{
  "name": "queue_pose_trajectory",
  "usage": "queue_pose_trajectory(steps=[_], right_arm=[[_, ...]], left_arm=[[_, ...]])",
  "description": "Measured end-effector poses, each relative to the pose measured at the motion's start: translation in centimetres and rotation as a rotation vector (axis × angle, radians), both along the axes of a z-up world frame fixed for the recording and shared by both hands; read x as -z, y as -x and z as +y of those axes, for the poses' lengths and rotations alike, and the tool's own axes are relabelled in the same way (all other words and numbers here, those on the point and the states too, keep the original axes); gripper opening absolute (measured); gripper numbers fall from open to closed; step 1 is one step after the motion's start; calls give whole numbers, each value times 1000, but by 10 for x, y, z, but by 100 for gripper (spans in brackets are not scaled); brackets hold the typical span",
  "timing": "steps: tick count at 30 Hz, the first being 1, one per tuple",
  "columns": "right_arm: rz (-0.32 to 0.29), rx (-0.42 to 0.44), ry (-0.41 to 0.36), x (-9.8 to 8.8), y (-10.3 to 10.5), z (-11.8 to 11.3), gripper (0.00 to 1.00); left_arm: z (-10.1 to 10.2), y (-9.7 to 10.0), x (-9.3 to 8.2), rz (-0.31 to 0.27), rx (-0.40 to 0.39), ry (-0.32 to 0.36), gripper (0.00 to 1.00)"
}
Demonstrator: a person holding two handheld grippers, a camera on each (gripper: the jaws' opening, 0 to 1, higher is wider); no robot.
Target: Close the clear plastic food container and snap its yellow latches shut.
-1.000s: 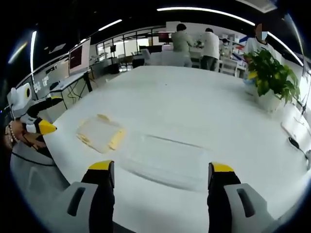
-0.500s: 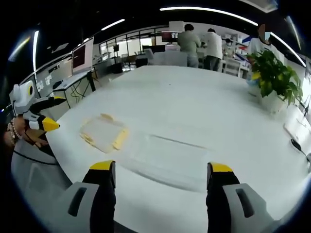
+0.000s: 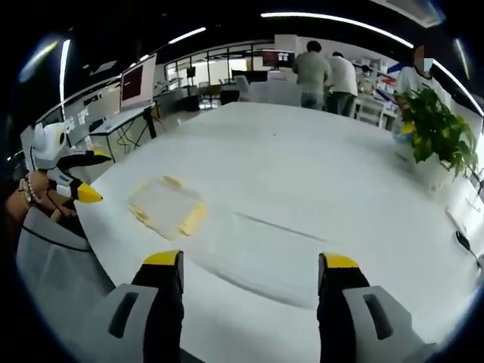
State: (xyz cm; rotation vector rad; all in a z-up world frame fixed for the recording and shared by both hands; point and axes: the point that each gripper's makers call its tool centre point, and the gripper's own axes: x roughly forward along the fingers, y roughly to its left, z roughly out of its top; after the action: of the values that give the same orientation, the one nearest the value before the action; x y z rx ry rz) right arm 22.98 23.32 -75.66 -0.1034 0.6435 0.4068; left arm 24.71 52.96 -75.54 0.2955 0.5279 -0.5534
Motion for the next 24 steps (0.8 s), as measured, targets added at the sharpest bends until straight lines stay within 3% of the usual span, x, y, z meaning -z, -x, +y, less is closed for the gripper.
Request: queue_pose_trajectory(steps=[3,5,17,24], right_arm=[[3,-46,16,-2,-4,8,68],[-8,-73,32,-4,-7,12,68],[-24,-211,129,-8,-31,30,67],[-47,-380,188,-11,-37,51,67]], left_arm=[[-2,-5,3,-1,15,8,86],[-4,-7,4,-16,62,-24,90],[-11,-15,13,36,222,-111,97],[-6,-23,24,82,272,-137,96]])
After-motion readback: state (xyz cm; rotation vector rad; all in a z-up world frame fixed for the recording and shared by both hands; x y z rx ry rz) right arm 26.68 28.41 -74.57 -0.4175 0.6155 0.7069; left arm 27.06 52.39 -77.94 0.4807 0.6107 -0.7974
